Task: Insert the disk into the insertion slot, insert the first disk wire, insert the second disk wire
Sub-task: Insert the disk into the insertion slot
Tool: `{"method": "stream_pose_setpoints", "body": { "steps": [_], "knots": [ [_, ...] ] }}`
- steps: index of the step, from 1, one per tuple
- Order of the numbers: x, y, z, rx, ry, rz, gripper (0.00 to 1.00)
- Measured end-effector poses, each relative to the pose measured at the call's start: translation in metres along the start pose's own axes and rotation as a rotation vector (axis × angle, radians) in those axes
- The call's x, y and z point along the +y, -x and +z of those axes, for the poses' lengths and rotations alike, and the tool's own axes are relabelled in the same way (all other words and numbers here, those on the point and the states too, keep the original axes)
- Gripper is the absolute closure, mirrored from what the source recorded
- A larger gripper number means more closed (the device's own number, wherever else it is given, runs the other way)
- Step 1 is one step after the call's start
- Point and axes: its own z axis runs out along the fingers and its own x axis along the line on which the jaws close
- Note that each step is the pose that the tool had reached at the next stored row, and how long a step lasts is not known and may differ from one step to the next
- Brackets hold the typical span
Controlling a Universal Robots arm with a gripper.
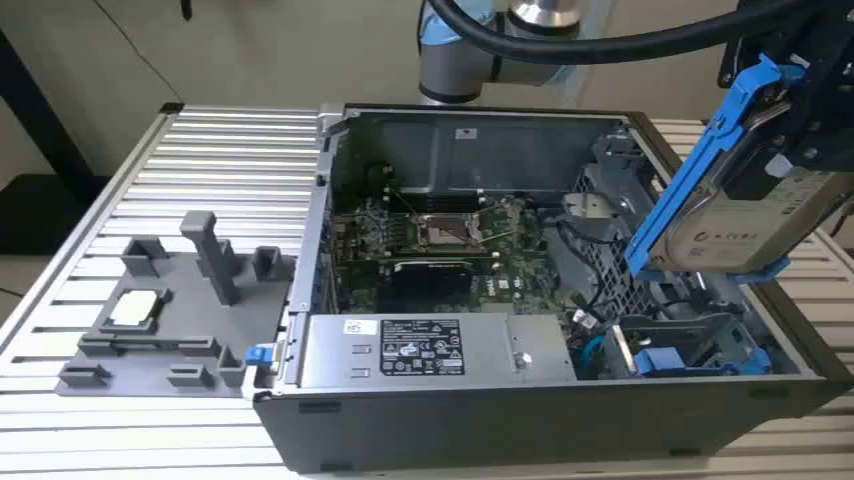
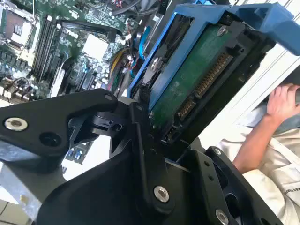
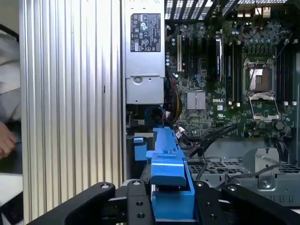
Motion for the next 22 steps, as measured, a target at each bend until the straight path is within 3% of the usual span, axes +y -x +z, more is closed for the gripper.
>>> {"method": "stream_pose_setpoints", "body": {
  "steps": [8, 22],
  "knots": [
    [0.0000, 0.0000, 0.0011, 0.0000, 0.0000, -0.001, 0.67],
    [-0.0009, -0.0022, 0.0109, 0.0005, -0.0001, -0.015, 0.67]
  ]
}}
